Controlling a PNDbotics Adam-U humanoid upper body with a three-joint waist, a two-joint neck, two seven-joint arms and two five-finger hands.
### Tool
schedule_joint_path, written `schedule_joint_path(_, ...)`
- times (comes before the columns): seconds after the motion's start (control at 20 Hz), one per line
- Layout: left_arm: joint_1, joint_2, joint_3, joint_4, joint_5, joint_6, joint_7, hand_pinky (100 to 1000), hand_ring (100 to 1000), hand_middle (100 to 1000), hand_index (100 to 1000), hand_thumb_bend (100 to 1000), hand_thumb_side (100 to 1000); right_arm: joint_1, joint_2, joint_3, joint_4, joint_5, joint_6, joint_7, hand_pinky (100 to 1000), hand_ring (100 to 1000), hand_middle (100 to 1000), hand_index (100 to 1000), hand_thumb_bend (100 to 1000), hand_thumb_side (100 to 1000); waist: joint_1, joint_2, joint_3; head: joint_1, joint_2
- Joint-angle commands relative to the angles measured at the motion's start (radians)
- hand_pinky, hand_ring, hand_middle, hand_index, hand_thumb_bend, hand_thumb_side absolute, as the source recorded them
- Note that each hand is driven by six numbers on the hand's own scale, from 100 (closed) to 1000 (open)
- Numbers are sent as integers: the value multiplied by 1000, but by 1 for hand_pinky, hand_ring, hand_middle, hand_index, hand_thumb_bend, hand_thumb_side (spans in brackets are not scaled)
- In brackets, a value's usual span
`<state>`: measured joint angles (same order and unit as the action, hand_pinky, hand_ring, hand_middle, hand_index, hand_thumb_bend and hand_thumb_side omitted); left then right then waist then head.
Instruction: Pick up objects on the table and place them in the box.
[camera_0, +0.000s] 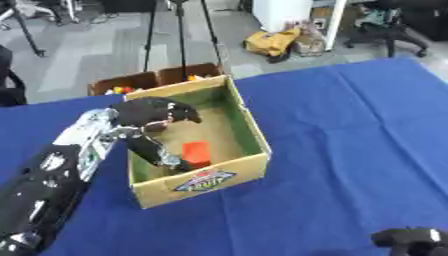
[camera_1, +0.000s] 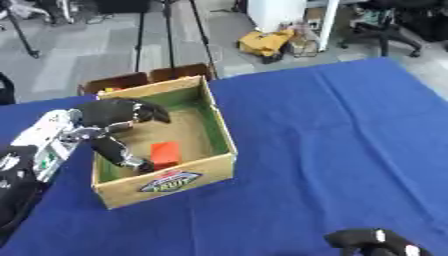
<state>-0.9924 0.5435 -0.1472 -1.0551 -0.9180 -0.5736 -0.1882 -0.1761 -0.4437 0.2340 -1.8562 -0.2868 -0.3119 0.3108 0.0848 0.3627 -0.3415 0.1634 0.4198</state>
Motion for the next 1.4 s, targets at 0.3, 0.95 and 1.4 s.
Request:
schedule_joint_path(0.3, 21, 146, 26, -211, 579, 135, 52, 725, 739, 786, 886, 1000, 725, 5, -18, -25, -12, -3, -4, -11, 805, 784, 531, 753, 100, 749, -11, -38, 33, -27, -8)
schedule_joint_path(0.95, 557, 303, 245, -784, 1362, 326, -27, 636, 692, 761, 882, 845, 632, 30, -32, -47, -11, -9, -11, -27, 805, 783, 532, 754, 100, 739, -41, -61, 143, -42, 28)
schedule_joint_path(1.4, 786, 179, 326, -852, 1354, 376, 15, 610, 669, 746, 873, 822, 674, 47, -35, -50, -7, -9, -14, -30, 805, 783, 532, 755, 100, 737, -54, -77, 191, -19, 82)
